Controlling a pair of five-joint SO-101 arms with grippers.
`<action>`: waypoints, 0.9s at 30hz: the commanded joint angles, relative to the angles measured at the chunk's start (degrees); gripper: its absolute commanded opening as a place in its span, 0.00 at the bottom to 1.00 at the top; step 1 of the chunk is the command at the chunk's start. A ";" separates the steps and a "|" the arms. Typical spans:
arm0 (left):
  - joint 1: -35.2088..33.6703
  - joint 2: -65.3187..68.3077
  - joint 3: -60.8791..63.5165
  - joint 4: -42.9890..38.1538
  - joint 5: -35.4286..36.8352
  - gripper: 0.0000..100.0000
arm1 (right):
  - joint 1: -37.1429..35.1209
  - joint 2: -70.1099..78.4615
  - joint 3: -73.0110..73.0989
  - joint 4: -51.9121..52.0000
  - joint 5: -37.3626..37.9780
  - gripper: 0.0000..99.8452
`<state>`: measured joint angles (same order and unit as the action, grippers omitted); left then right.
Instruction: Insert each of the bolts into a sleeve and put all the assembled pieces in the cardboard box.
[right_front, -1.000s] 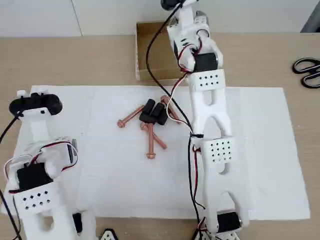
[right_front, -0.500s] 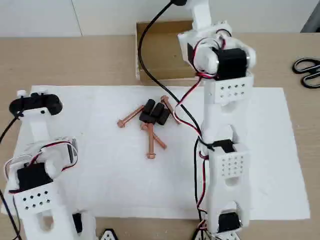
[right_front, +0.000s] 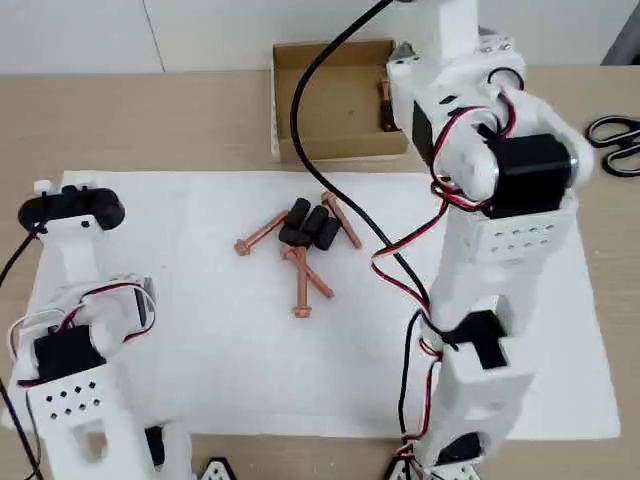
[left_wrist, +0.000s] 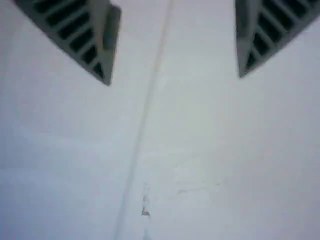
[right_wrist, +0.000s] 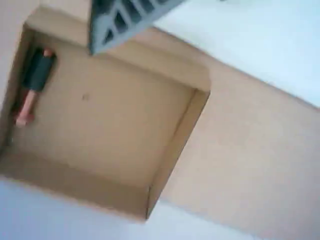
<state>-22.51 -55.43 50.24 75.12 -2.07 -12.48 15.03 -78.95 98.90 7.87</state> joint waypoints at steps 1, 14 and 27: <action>0.35 -0.97 -0.13 0.00 -0.09 0.16 | 0.22 -11.82 15.12 0.75 -0.70 0.24; 0.35 -0.97 -0.13 -0.35 0.26 0.16 | -1.10 -38.20 59.52 -0.48 -5.01 0.24; 0.35 -0.88 0.22 0.00 0.26 0.16 | -2.24 -32.92 87.21 -25.27 -10.81 0.24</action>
<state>-22.51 -55.43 50.51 75.12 -1.98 -13.63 -19.08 8.00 77.54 0.57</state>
